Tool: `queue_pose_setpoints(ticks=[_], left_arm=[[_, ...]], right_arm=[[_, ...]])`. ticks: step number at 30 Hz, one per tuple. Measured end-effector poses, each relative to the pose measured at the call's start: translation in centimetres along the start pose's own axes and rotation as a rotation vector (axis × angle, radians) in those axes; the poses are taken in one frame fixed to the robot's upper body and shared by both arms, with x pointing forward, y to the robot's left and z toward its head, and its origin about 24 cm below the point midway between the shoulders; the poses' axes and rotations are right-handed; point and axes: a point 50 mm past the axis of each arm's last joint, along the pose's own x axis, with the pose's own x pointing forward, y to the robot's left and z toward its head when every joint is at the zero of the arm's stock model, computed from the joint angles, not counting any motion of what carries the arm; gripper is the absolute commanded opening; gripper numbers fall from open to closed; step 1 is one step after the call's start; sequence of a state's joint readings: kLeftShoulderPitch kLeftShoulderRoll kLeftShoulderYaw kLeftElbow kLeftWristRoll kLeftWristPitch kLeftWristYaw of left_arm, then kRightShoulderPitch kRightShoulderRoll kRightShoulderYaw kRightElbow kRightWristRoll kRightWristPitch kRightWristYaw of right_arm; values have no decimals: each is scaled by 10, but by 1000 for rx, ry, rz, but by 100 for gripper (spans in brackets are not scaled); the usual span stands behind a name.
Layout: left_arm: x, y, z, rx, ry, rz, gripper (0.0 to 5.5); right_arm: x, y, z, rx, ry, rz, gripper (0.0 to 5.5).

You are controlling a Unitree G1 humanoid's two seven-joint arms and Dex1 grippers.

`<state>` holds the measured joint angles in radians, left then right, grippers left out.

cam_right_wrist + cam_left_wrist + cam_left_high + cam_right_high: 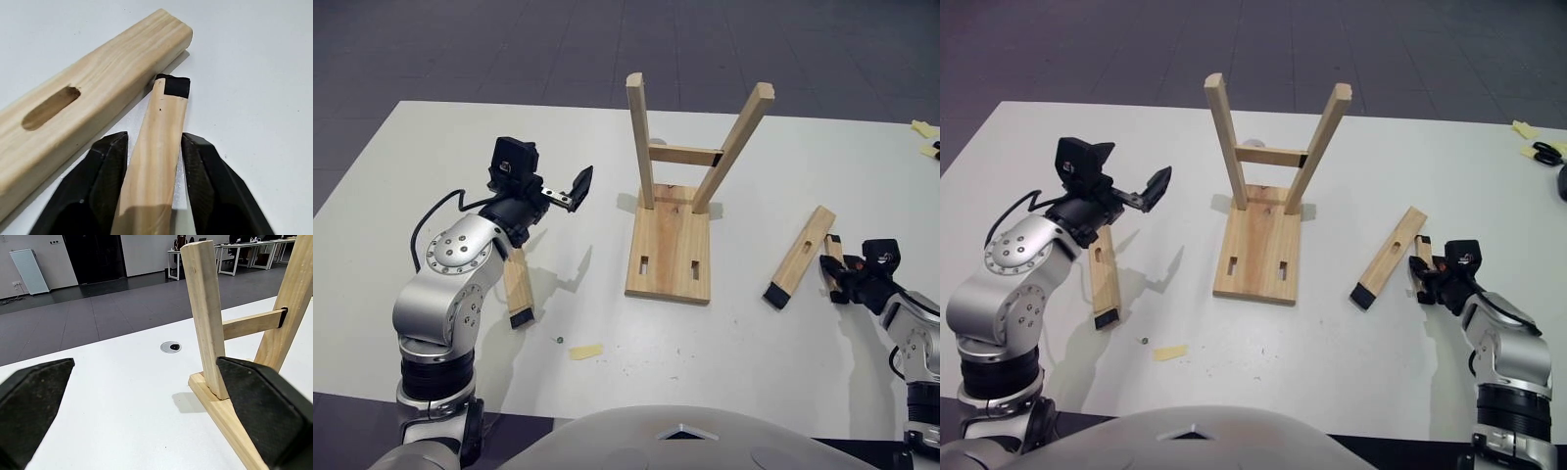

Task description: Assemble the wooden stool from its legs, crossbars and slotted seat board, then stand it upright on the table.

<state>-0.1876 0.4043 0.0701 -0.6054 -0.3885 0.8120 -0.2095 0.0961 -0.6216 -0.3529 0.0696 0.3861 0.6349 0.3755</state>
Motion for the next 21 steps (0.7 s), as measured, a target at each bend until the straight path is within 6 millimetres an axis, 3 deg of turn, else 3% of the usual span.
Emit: queue_pose_setpoints(ticks=[8,11,12,14,16,18,21], left_arm=[[2,0,4,-11,-12,-7,540],[7,2,22,-93,-102,-30,540],[8,4,33,-134,-158,-43,540],[8,4,51,-212,-240,-101,540],[7,-3,73,-295,-337,-208,540],[3,-10,94,-376,-431,-330,540],[-3,-20,115,-443,-502,-473,540]], right_arm=[[14,0,6,91,-46,-118,129],[21,3,19,50,-154,-216,129],[22,7,33,2,-238,-232,129],[14,22,80,-111,-484,-229,129],[-8,52,144,-227,-818,-195,129],[-38,88,189,-353,-1111,-138,129],[-63,129,204,-437,-1316,-28,129]])
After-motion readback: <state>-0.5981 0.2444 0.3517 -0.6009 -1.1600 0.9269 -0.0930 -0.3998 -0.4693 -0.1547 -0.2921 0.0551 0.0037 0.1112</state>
